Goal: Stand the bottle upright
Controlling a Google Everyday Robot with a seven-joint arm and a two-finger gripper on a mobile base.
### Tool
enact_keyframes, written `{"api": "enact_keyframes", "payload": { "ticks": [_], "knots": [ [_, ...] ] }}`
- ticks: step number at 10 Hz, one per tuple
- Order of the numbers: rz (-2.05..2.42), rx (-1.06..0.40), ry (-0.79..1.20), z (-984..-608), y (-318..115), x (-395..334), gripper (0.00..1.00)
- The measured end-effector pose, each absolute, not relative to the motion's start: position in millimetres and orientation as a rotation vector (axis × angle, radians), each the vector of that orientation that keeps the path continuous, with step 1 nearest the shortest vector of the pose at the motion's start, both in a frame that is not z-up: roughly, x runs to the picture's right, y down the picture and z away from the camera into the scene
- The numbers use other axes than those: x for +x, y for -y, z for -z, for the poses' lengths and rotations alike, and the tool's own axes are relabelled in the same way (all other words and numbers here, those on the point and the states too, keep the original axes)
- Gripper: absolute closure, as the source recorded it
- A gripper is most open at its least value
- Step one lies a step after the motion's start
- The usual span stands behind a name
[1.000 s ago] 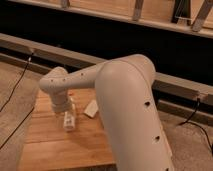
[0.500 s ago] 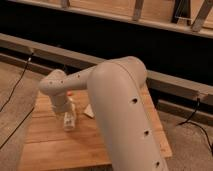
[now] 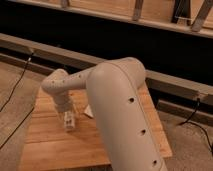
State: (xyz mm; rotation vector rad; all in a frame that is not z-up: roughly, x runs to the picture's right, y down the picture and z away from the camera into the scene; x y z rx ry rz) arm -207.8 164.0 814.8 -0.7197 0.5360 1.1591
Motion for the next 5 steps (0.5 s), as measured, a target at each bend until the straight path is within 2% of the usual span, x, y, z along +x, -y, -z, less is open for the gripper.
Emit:
{"api": "enact_keyframes", "payload": {
  "ticks": [5],
  "knots": [
    [-1.21, -0.755, -0.495, -838, -159, -205, 0.35]
  ]
}}
